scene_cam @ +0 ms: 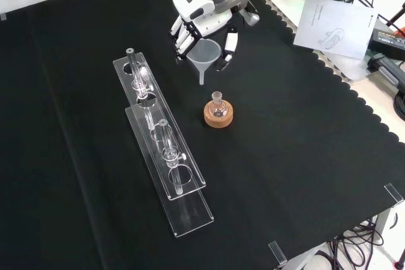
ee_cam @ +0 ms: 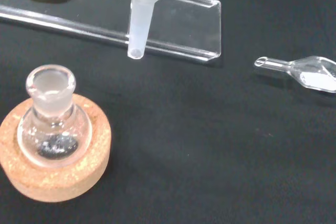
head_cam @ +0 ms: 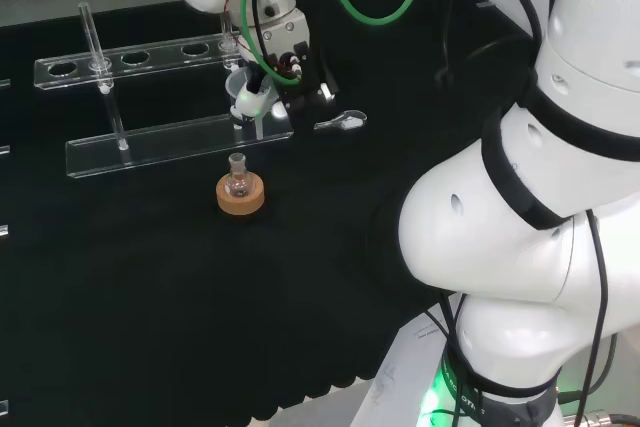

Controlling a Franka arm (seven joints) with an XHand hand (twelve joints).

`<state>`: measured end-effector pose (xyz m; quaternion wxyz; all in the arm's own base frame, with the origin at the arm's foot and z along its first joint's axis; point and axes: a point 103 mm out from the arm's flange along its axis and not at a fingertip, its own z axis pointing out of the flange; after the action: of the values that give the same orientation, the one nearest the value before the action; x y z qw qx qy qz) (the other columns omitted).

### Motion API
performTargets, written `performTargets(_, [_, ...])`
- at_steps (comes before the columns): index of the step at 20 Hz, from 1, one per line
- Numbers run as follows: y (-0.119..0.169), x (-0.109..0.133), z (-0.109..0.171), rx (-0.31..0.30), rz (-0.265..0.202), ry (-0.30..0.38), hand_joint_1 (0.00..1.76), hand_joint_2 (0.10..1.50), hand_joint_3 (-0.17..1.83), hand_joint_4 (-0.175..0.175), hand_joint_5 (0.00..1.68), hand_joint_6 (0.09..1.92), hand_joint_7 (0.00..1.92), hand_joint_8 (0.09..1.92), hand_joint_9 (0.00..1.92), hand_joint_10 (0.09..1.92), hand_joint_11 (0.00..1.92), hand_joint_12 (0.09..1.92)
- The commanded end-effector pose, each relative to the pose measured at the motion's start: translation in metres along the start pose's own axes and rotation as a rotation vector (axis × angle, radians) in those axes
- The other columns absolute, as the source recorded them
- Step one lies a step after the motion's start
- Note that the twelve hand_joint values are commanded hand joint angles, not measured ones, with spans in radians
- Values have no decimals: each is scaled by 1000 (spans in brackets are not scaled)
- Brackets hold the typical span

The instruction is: Place the funnel on the round-bottom flask.

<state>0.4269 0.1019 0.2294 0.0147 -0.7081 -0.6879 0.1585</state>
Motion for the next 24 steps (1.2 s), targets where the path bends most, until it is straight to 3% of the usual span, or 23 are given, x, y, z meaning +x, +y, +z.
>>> performTargets(1, [-11,41,-1,-23,-90,-39,845,742,586,-48,610,691,666,776,1003,609,687,1231])
performTargets(13, [-20,50,-6,-33,-90,-65,844,741,587,-49,609,693,664,779,1002,612,688,1231])
performTargets(24, [-21,52,5,-8,-91,-69,844,741,588,-49,609,693,664,781,1001,613,689,1231])
